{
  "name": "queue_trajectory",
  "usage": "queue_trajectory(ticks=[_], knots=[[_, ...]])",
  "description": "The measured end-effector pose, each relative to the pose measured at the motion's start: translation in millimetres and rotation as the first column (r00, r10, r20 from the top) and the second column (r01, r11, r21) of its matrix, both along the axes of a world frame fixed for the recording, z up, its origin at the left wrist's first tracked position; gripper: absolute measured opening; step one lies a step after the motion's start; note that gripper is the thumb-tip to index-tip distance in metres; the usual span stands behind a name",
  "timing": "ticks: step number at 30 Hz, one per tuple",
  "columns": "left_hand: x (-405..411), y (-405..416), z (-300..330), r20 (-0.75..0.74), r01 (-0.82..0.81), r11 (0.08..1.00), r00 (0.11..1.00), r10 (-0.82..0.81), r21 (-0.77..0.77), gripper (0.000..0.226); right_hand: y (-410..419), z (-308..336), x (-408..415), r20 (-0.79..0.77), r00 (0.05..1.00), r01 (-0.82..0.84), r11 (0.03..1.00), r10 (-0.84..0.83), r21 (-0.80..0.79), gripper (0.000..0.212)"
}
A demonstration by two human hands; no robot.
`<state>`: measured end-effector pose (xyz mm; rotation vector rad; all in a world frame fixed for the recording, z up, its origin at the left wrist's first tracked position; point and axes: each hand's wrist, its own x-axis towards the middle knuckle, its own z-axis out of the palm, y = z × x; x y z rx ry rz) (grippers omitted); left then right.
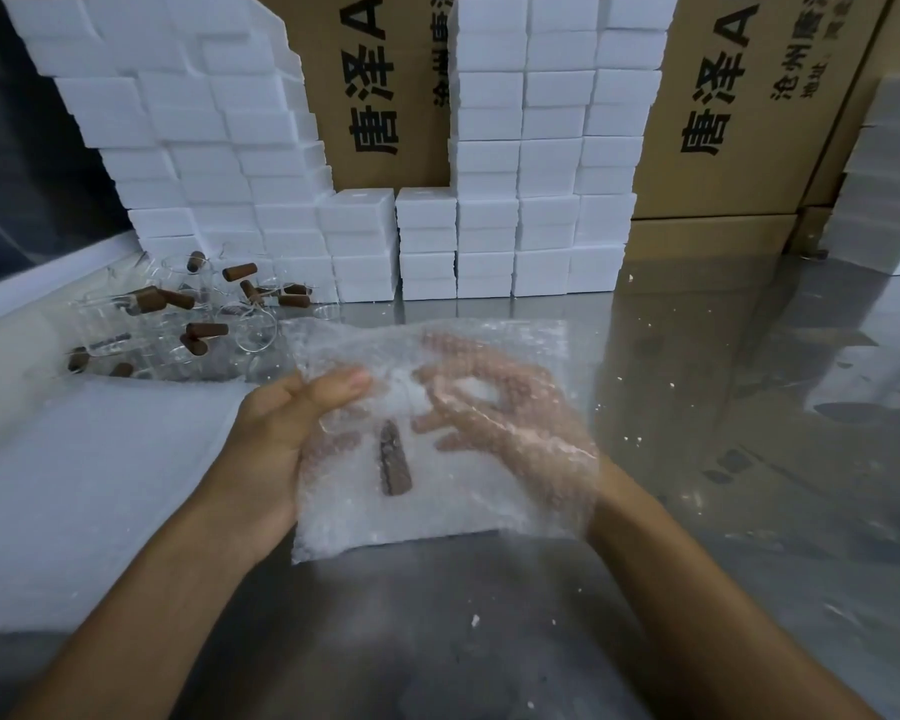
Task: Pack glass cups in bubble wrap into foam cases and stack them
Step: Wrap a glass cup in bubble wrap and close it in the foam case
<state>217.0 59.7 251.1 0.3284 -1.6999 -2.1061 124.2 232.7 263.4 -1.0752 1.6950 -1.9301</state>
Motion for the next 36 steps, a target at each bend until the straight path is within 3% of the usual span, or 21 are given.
queue_trajectory(ticks=[3, 5, 8, 11, 14, 17, 19, 21, 24, 29, 36], knots=[[-1.6, -5.9, 2.3, -0.024, -0.05, 0.971, 0.998, 0.058, 0.235, 0.048, 2.4, -0.8, -12.4, 0.234, 0.949, 0.252, 0.955, -0.212, -0.159, 0.01], [-1.7, -9.7, 2.9, -0.063, -0.041, 0.938, 0.996, 0.067, 0.344, 0.046, 4.8, -4.4, -24.2, 0.305, 0.864, 0.455, 0.88, -0.4, -0.136, 0.017], [-3.4, -11.5, 2.3, -0.12, -0.035, 0.916, 0.989, 0.09, 0.399, 0.044, 5.9, -10.7, -31.8, 0.326, 0.782, 0.573, 0.818, -0.531, -0.043, 0.003], [-5.4, -7.8, 2.0, -0.151, -0.076, 0.895, 0.976, 0.157, 0.439, 0.053, 0.3, -11.0, -25.8, 0.446, 0.786, 0.472, 0.881, -0.428, 0.015, 0.049], [-5.7, -0.5, 0.5, -0.179, -0.085, 0.886, 0.966, 0.185, 0.456, 0.04, -5.5, -10.4, -13.6, 0.559, 0.793, 0.305, 0.952, -0.244, -0.017, 0.104], [-7.9, 7.3, -1.3, -0.192, -0.071, 0.894, 0.966, 0.172, 0.443, 0.022, -10.3, -11.3, -1.6, 0.637, 0.768, 0.147, 0.987, -0.073, -0.064, 0.124], [-9.4, 11.7, -3.1, -0.207, -0.036, 0.905, 0.969, 0.135, 0.423, 0.021, -13.4, -11.6, 5.2, 0.649, 0.761, 0.071, 0.995, -0.007, -0.072, 0.103], [-10.5, 16.5, -5.2, -0.218, 0.006, 0.917, 0.972, 0.088, 0.399, 0.026, -16.4, -14.4, 8.9, 0.609, 0.794, 0.053, 0.996, -0.002, -0.067, 0.056], [-11.6, 21.0, -8.6, -0.217, 0.014, 0.931, 0.974, 0.07, 0.365, 0.044, -18.6, -15.7, 8.6, 0.538, 0.829, 0.192, 0.981, -0.154, -0.015, 0.008], [-10.3, 24.1, -12.2, -0.128, 0.009, 0.982, 0.992, 0.015, 0.188, 0.066, -16.2, -17.2, -0.7, 0.39, 0.851, 0.411, 0.908, -0.352, -0.077, 0.01], [-6.6, 20.6, -11.9, -0.072, 0.12, 0.99, 0.991, -0.115, 0.069, 0.053, -11.6, -19.0, -5.0, 0.228, 0.89, 0.429, 0.896, -0.396, -0.118, 0.014]])
